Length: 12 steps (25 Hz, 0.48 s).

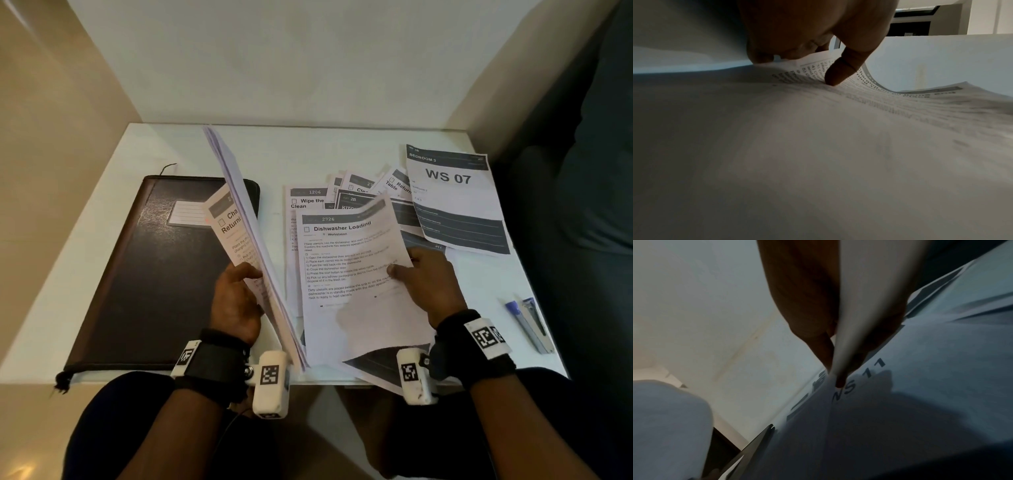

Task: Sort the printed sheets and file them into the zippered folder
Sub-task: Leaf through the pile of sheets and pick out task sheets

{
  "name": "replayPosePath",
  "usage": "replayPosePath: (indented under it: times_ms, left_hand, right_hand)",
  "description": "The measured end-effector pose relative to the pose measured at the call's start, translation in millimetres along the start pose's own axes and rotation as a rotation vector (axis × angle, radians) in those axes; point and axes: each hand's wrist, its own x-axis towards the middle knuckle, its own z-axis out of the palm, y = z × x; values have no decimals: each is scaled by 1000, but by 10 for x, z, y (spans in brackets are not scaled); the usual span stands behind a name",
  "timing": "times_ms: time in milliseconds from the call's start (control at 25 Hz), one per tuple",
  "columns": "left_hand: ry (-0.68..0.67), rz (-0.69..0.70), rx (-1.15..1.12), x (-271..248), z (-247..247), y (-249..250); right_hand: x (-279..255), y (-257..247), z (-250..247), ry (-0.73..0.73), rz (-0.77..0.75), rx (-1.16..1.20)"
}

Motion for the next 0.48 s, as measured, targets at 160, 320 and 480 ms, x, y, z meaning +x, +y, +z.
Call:
replayPosePath:
  times_ms: [160, 320, 480]
  left_hand:
    - [47, -28, 97, 111, -8, -38]
    - [32, -8, 101, 172, -24, -90]
    - [19, 4, 61, 185, 4, -96]
  right_hand:
    - [-266, -246, -18, 62, -279, 87]
    - [-616, -491, -19, 119, -448, 150]
    - [-870, -713, 11, 87, -551, 168]
